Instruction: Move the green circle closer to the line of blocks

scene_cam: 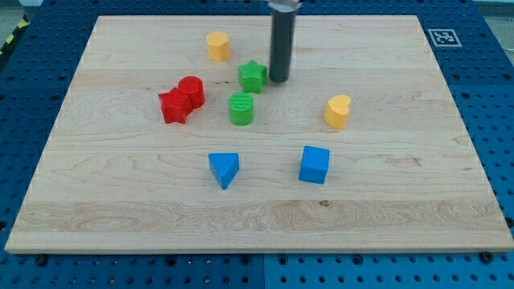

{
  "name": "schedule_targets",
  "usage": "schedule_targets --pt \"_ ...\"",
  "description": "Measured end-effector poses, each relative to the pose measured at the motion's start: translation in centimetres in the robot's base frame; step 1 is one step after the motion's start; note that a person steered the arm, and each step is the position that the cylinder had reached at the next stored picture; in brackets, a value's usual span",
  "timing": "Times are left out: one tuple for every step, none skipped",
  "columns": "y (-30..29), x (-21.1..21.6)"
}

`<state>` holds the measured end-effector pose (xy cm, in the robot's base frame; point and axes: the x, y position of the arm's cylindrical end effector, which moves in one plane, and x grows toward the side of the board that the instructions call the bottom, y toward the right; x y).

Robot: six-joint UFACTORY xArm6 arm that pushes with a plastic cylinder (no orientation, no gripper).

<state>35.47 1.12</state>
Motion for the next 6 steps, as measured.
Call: schedule_targets --pt "-3.7 0.7" --pt "-5.7 1.8" --pt "-4.8 2.2" --pt "-1.6 2.6" --pt "0.5 5.0" --pt "0.8 7.0"
